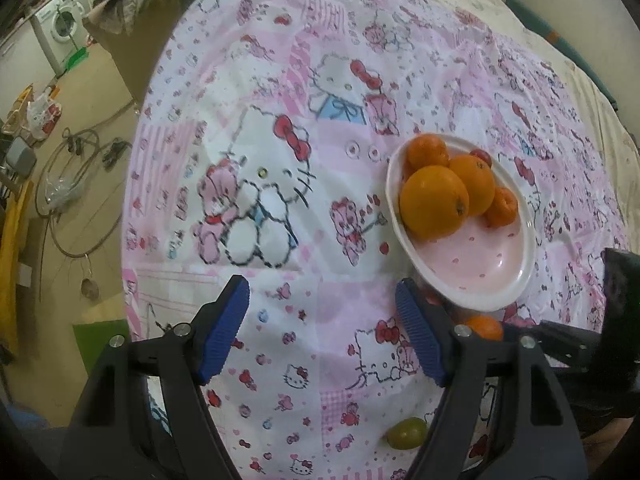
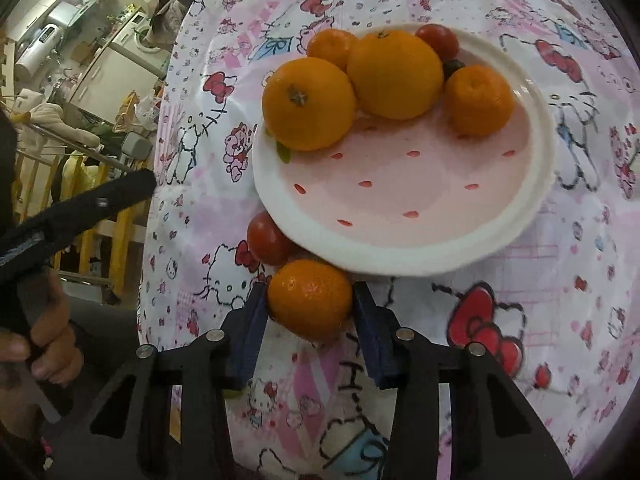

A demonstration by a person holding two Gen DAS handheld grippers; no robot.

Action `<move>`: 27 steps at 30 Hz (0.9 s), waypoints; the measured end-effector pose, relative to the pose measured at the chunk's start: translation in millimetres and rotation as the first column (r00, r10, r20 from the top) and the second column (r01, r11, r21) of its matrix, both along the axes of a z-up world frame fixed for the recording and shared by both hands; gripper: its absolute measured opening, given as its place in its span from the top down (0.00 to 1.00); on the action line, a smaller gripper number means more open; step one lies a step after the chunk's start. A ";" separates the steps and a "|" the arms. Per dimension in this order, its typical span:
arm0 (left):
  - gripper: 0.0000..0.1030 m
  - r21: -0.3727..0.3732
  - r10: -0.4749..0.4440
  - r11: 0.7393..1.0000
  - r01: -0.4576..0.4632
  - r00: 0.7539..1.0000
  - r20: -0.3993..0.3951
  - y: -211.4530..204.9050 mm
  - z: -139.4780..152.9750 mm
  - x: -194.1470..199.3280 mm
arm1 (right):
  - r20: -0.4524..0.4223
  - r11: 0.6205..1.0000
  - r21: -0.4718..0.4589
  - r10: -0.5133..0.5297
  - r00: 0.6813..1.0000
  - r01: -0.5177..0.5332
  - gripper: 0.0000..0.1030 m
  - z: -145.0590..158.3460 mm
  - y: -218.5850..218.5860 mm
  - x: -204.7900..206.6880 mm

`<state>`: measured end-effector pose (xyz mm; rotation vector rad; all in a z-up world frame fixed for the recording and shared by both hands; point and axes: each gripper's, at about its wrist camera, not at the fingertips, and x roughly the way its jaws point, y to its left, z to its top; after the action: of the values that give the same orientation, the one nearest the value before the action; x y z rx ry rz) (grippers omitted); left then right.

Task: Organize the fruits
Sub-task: 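Grasp a red tomato with the left gripper while the right gripper grasps a mandarin, then carry both fruits over the plate and open both grippers to release them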

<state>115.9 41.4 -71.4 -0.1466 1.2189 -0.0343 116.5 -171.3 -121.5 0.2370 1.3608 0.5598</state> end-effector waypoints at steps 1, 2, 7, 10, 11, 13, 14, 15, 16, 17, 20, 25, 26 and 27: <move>0.29 -0.005 -0.007 1.000 0.007 1.000 -0.008 -2.1 -1.9 -0.1 | 0.001 1.000 0.004 -0.006 1.000 0.006 0.57 2.0 -3.3 -1.4; 0.29 -0.009 -0.024 1.000 0.023 1.000 -0.021 -6.3 -4.9 -0.2 | 0.004 1.000 0.007 -0.017 1.000 0.017 0.57 4.5 -8.5 -3.0; 0.29 -0.003 -0.150 0.989 0.150 0.985 -0.080 -38.3 -20.3 -2.4 | 0.038 0.997 0.035 -0.075 0.996 0.073 0.57 21.4 -35.9 -8.5; 0.29 0.005 -0.207 0.978 0.209 0.973 -0.100 -55.1 -26.0 -4.2 | 0.054 0.993 0.051 -0.107 0.993 0.104 0.57 28.1 -49.4 -10.0; 0.30 0.009 -0.229 0.973 0.232 0.967 -0.108 -62.1 -28.5 -4.5 | 0.058 0.993 0.052 -0.114 0.992 0.111 0.57 29.2 -51.7 -9.9; 0.30 0.011 -0.252 0.967 0.255 0.961 -0.114 -69.9 -30.7 -3.4 | 0.062 0.990 0.057 -0.135 0.989 0.131 0.57 30.9 -59.8 -10.3; 0.31 0.020 -0.262 0.964 0.266 0.958 -0.116 -74.0 -32.0 -2.7 | 0.063 0.988 0.060 -0.144 0.988 0.141 0.57 31.2 -64.3 -10.4; 0.31 0.030 -0.272 0.960 0.278 0.955 -0.119 -78.8 -33.8 -1.5 | 0.063 0.987 0.062 -0.154 0.986 0.150 0.57 31.6 -68.7 -10.1; 0.33 0.034 -0.283 0.957 0.289 0.951 -0.122 -82.5 -35.5 0.3 | 0.062 0.985 0.064 -0.162 0.985 0.158 0.57 31.6 -72.5 -10.0; 0.40 0.040 -0.295 0.952 0.302 0.947 -0.125 -86.3 -38.1 1.8 | 0.062 0.984 0.066 -0.170 0.984 0.165 0.57 32.1 -75.6 -9.5; 0.45 0.041 -0.325 0.942 0.334 0.934 -0.147 -96.1 -46.6 8.2 | 0.068 0.982 0.068 -0.179 0.981 0.175 0.57 33.7 -81.3 -9.3; 0.66 0.028 -0.346 0.934 0.357 0.921 -0.177 -101.4 -57.1 18.2 | 0.071 0.980 0.078 -0.191 0.979 0.185 0.57 35.6 -87.1 -7.7; 0.67 0.028 -0.344 0.935 0.354 0.922 -0.179 -102.1 -58.2 19.8 | 0.073 0.980 0.079 -0.191 0.979 0.185 0.57 35.9 -87.0 -6.9; 0.67 0.025 -0.343 0.936 0.352 0.923 -0.176 -101.8 -58.5 20.8 | 0.076 0.980 0.080 -0.191 0.979 0.185 0.57 36.8 -87.1 -6.5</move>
<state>136.6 -60.4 -129.9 0.1209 1.4033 -0.3032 110.0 -258.4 -84.7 0.3935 1.2236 0.4562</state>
